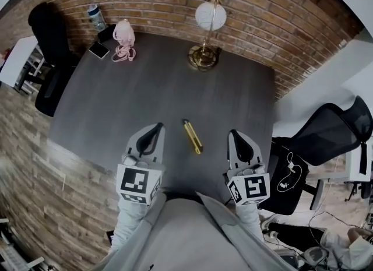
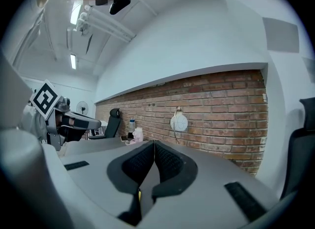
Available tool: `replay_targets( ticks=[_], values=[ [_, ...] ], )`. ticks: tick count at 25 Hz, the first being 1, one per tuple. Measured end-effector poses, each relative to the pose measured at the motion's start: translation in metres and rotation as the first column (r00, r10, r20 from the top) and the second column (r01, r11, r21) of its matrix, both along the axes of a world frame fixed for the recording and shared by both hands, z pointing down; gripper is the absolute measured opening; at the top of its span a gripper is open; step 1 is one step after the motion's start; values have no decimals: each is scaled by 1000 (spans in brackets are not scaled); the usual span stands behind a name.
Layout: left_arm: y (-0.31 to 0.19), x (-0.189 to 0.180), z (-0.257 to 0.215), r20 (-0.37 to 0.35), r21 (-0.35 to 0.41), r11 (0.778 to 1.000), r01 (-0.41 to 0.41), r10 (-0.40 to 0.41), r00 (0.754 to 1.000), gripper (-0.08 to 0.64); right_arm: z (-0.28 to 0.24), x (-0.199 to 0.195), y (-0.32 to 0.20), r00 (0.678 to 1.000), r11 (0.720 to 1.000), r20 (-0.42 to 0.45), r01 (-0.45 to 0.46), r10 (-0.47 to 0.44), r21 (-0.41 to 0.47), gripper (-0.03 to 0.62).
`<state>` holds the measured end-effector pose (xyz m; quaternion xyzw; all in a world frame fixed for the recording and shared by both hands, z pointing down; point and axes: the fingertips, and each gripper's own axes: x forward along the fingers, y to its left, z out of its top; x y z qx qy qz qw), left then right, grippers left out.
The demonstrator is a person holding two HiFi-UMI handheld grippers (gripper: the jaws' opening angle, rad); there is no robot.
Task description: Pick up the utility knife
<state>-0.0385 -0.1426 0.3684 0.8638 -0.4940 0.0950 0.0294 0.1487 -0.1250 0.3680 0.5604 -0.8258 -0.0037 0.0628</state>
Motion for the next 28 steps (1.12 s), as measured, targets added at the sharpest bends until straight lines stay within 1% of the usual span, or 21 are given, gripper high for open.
replay_targets(
  ticks=[5, 10, 15, 21, 28],
  values=[
    [-16, -1, -2, -5, -12, 1000, 23, -23, 1000, 20, -1, -2, -20, 1000, 1000, 11, 15, -15, -5, 18],
    [-32, -8, -1, -3, -23, 1000, 22, -22, 1000, 20, 0, -6, -35, 1000, 1000, 17, 7, -7, -16, 18],
    [-49, -11, -1, -8, -26, 1000, -10, 9, 1000, 20, 0, -11, -46, 1000, 1000, 2, -19, 19, -21, 18],
    [-60, -10, 2, -16, -30, 999, -45, 44, 999, 20, 2, -15, -51, 1000, 999, -11, -22, 22, -25, 18],
    [-64, -8, 8, -23, -39, 997, -65, 65, 998, 20, 17, -16, -53, 999, 997, -37, -24, 21, -74, 18]
  ],
)
